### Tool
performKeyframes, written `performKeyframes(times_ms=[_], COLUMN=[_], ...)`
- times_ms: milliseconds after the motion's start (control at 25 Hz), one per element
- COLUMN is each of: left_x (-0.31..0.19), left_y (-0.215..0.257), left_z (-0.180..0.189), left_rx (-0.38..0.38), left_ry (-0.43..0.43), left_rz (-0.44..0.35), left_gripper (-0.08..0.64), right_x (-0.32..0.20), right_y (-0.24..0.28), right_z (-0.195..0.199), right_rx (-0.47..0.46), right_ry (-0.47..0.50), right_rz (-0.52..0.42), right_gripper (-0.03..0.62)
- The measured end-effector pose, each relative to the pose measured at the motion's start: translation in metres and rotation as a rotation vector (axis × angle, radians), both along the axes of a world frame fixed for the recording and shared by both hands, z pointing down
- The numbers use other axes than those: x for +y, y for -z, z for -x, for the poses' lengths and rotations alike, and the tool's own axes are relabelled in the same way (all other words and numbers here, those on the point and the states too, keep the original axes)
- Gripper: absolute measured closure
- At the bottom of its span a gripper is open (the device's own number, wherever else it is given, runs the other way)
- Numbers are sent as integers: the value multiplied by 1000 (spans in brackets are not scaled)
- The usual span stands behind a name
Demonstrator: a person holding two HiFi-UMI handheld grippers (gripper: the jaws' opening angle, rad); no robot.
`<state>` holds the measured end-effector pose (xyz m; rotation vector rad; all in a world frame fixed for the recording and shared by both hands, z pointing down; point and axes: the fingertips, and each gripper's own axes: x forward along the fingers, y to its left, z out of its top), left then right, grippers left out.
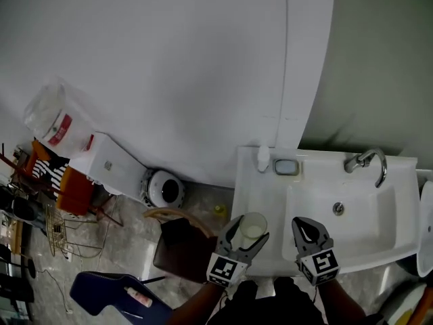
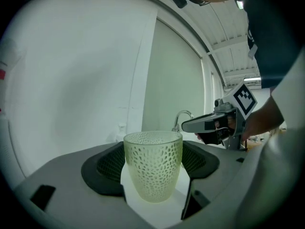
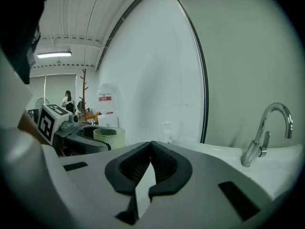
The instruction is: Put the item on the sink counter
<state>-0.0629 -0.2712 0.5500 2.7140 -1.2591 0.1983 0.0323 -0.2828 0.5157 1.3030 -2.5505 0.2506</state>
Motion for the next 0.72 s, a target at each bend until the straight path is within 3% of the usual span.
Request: performKeyframes(times_ms=[200, 480, 720], left_x=[-24, -56, -75], left_y=[-24, -59, -86], left_z=[-9, -17, -24], left_rx=[-2, -105, -88], left_ry=[40, 118, 170], left_rz=[5, -28, 11], left_gripper=[183, 184, 184], right_x=[-8, -13, -19], right_y=[-22, -55, -58], right_z=[-8, -21, -26], right_rx=[14, 31, 20], right_ry=[35, 47, 65], right_rz=[34, 65, 61], right_gripper=[578, 578, 578])
